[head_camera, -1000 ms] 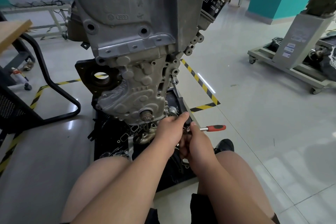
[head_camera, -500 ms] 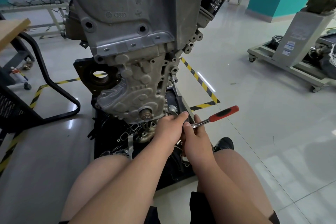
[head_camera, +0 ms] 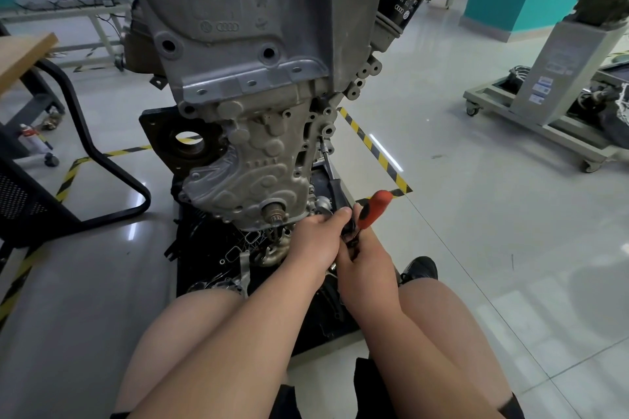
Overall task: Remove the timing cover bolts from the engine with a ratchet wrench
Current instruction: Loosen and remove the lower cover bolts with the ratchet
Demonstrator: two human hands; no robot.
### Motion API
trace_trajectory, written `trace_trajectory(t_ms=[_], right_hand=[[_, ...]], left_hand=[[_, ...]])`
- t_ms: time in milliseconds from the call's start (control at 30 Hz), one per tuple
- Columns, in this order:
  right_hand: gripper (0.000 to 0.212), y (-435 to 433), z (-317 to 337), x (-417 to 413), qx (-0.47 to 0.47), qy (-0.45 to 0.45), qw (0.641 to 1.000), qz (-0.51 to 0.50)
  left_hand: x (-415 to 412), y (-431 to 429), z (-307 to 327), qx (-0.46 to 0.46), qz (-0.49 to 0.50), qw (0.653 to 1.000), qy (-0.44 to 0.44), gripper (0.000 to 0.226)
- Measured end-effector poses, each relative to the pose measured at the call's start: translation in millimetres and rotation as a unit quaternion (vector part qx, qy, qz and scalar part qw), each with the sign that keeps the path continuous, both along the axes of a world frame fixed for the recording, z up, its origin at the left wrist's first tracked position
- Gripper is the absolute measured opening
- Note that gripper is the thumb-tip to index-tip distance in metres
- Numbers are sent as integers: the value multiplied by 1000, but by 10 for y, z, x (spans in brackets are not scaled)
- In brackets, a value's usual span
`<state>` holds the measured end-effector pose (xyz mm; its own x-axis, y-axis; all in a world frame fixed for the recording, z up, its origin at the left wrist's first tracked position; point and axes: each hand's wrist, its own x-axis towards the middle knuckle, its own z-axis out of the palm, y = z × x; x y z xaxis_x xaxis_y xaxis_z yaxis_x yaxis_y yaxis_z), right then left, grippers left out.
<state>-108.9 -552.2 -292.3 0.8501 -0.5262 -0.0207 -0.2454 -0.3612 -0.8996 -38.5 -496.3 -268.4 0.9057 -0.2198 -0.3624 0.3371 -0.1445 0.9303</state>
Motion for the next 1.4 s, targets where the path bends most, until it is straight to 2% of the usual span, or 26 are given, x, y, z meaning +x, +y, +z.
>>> trace_trajectory(t_ms=[133, 267, 400, 467, 500, 567, 667, 767, 1033, 1300, 1400], right_hand=[[60, 8, 43, -6, -2, 14, 1000, 3], [64, -5, 45, 1, 43, 16, 999, 6], [50, -23, 27, 34, 134, -11, 991, 4], [34, -37, 43, 45, 189, -5, 982, 2], [29, -46, 55, 44, 223, -4, 975, -3], [36, -67, 67, 45, 305, -5, 952, -15], [44, -103, 108, 51, 437, -6, 899, -7], [40, -125, 110, 66, 480, -2, 878, 3], [39, -140, 101, 70, 496, 6, 869, 6], [26, -92, 88, 41, 347, -7, 938, -23], [34, -72, 72, 30, 261, -6, 965, -20]], left_hand=[[3, 11, 5, 0, -1, 1000, 10, 30], [11, 15, 19, -4, -4, 1000, 23, 33], [18, 19, 18, 3, -6, 1000, 16, 38], [12, 21, 9, 7, -13, 1000, 11, 40], [12, 20, 3, 9, -14, 1000, 9, 42], [15, 12, -12, 12, -16, 1000, 5, 47], [3, -6, -17, 12, -32, 999, 3, 42], [0, -9, -27, 10, -36, 999, 2, 40], [-1, -14, -43, -5, -32, 999, -1, 39], [14, -31, -45, -18, -8, 1000, -9, 34], [18, -32, -48, -19, -5, 1000, -11, 31]])
